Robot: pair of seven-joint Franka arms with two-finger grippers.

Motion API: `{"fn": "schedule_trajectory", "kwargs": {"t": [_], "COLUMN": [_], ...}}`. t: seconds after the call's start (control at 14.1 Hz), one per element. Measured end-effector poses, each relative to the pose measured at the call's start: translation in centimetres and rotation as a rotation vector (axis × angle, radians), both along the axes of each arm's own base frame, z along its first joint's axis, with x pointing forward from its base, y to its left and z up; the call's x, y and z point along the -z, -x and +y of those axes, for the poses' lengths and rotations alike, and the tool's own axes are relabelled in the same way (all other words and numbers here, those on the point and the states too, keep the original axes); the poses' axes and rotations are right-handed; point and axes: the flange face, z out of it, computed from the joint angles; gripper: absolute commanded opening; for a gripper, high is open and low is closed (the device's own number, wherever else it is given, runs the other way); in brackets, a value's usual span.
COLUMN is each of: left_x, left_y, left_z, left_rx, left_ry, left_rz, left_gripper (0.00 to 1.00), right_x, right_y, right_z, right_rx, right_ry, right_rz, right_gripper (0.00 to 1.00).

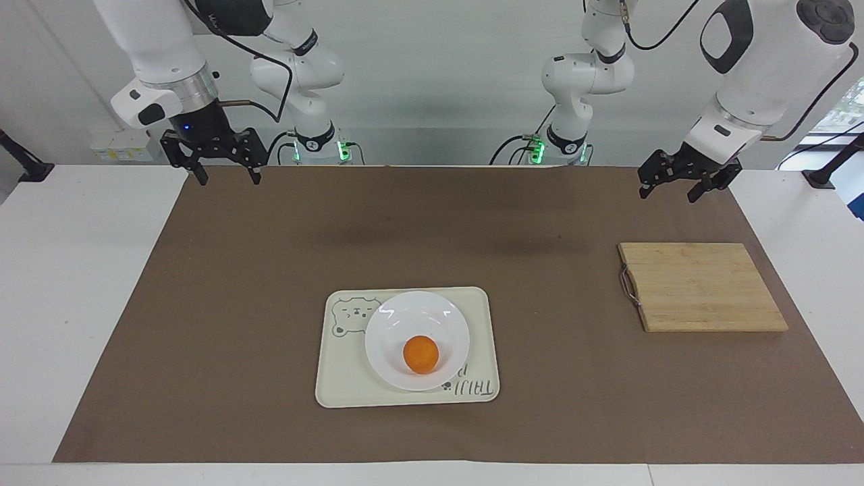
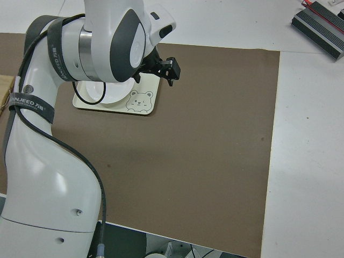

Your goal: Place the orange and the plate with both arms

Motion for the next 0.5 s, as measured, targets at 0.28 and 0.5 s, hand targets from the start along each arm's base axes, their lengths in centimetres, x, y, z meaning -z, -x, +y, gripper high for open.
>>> {"fn": "schedule_trajectory", "kwargs": {"t": [0.28, 0.5], "left_x": [0.0, 0.0], "left_y": [0.0, 0.0], "left_z": [0.0, 0.0], "left_rx": [0.0, 0.0], "left_ry": [0.0, 0.0], "left_rz": [0.0, 0.0], "left_gripper": [1.0, 1.0], "right_x": [-0.43, -0.74], "right_y": [0.12, 0.02], "right_z": [-0.09, -0.06], "right_rx": [0.001, 0.0], "right_ry": [0.0, 0.001], "right_rz": [-0.023, -0.025], "right_gripper": [1.0, 1.0]}}
